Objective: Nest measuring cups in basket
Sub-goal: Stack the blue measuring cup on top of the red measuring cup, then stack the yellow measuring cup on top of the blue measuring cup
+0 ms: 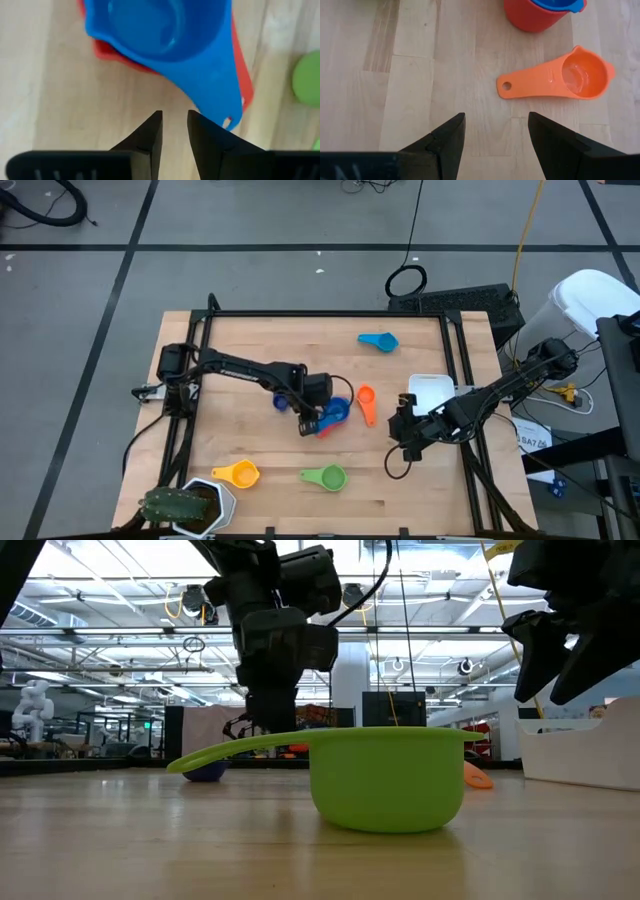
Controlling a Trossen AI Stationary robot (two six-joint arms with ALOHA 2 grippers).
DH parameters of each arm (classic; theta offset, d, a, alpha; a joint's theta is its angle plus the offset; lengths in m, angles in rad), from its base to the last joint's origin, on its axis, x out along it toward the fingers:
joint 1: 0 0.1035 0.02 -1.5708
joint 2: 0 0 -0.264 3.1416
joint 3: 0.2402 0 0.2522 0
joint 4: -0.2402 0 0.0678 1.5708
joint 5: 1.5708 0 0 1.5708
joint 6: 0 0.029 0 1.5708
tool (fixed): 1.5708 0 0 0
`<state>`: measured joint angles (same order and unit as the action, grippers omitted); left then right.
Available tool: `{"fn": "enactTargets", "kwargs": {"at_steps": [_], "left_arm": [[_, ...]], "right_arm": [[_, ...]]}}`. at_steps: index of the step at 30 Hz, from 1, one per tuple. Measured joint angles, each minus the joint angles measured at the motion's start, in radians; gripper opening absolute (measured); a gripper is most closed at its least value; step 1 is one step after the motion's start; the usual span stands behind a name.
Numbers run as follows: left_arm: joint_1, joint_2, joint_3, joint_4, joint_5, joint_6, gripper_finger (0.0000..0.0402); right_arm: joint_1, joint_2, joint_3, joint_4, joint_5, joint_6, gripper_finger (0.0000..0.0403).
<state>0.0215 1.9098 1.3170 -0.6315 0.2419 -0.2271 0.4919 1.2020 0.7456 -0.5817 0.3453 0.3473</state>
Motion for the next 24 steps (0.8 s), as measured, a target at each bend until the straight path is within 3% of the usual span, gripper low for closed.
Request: {"fn": "enactTargets", "kwargs": {"at_steps": [4, 8, 15, 21, 24], "left_arm": [[0.002, -0.007, 0.0, -0.024, -0.039, -0.011, 0.0093], [-0.008, -0.02, 0.0, 0.014, 0.031, -0.004, 0.0093], [-0.007, -0.032, 0.0, -0.024, -0.027, 0.011, 0.0093], [0.01, -0.032, 0.0, -0.099, -0.117, 0.035, 0.0093], [0.02, -0.033, 0.0, -0.126, -0.167, 0.048, 0.0093]], "right_arm": [[0.0, 0.0, 0.0, -0.014, 0.083, 0.009, 0.021], [-0.009, 0.0, 0.0, -0.042, 0.138, 0.032, 0.021], [-0.057, 0.0, 0.0, -0.059, 0.193, 0.034, 0.021], [-0.139, 0.0, 0.0, -0.056, 0.362, -0.014, 0.021], [-0.218, 0.0, 0.0, -0.027, 0.391, -0.084, 0.021]]}}
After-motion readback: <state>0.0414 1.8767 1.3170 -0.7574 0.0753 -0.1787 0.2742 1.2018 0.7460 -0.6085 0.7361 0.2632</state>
